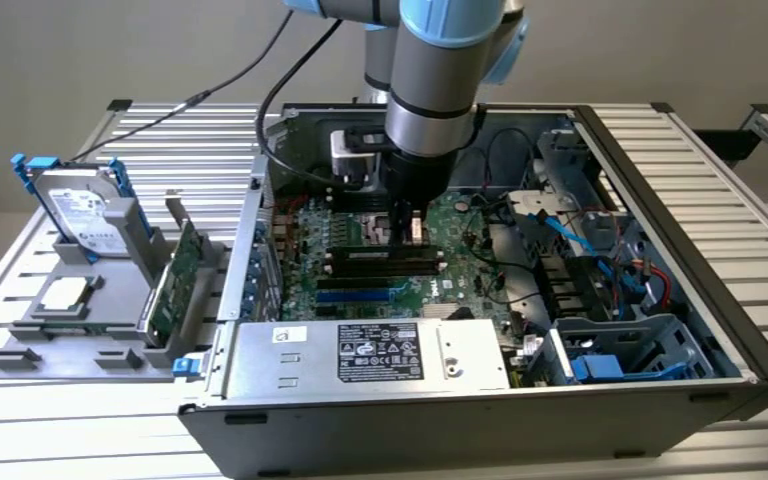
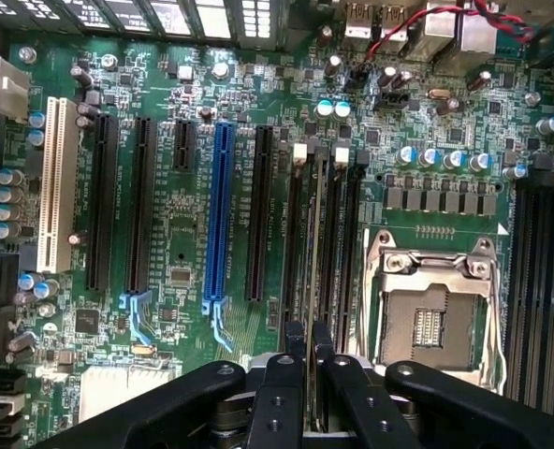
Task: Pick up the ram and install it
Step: 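Insert the ram into the slot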
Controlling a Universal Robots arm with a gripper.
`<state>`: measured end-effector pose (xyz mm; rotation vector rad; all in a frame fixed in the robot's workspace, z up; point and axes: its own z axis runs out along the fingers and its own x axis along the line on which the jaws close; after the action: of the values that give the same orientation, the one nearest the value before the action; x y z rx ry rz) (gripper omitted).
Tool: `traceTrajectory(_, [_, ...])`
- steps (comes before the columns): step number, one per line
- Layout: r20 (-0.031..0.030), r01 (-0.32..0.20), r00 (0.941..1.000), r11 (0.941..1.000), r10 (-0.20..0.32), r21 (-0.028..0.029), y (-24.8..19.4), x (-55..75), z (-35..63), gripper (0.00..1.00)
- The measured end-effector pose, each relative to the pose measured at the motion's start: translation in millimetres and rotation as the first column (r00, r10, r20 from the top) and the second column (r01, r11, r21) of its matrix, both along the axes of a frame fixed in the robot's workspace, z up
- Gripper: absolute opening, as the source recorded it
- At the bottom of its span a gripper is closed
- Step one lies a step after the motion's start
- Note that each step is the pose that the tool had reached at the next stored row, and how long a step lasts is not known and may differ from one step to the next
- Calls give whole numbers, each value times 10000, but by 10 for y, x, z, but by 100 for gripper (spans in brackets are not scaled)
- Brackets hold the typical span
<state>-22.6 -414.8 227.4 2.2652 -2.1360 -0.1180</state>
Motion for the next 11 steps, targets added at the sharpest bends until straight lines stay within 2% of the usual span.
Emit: traceTrajectory(11, [-15,-3,10000,10000,3,0,-11,9,-11,15])
